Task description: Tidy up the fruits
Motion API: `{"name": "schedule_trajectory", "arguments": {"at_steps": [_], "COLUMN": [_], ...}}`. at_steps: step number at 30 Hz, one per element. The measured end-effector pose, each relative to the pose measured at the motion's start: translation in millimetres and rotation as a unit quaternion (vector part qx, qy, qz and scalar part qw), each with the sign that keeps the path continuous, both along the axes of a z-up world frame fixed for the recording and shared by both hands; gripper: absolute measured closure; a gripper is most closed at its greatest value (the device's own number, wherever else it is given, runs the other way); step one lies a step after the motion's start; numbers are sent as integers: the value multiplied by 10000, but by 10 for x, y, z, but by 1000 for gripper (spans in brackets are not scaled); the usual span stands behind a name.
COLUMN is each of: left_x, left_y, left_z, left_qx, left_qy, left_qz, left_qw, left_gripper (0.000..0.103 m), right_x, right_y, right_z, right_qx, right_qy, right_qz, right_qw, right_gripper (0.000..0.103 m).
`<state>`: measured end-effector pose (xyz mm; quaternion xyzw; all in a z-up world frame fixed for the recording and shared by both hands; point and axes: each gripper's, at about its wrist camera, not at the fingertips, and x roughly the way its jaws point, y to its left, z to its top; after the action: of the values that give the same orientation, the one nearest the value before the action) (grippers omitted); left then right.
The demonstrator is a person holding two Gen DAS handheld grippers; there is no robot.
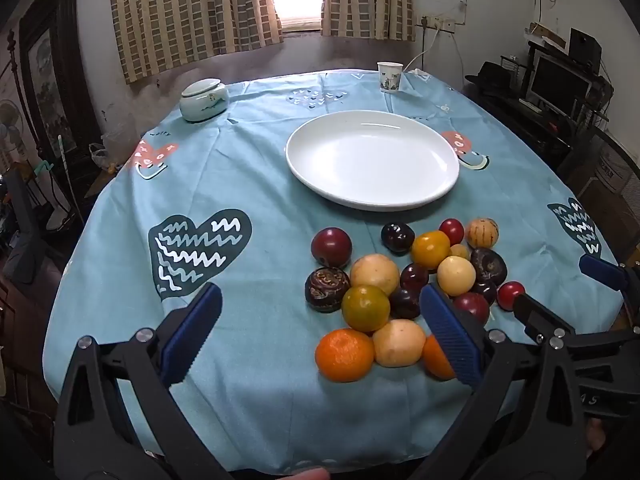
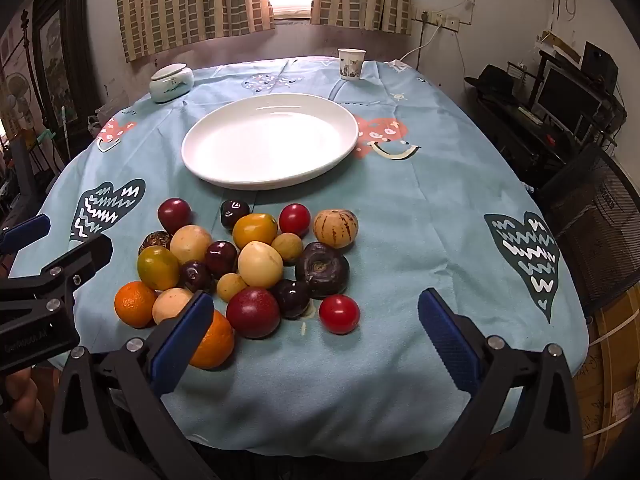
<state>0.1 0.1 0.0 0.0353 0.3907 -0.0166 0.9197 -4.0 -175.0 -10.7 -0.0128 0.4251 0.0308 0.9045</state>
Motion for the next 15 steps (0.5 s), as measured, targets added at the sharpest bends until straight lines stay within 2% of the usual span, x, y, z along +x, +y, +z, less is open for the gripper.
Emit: {"name": "schedule_trajectory", "arguments": {"at_steps": [15], "left_x": [-45], "left_y": [0], "left_z": [4], "left_qx": [41], "left_qy": [-106], "left_qz": [42], "left_qw": [9999], "left_gripper": [2], "right_x": [-27], "right_y": [-3], "right_z": [19], "right_qx": [-46], "right_qy": [-22], "right_qz": [-10], "right_qw": [10000], "right_gripper": [1]}}
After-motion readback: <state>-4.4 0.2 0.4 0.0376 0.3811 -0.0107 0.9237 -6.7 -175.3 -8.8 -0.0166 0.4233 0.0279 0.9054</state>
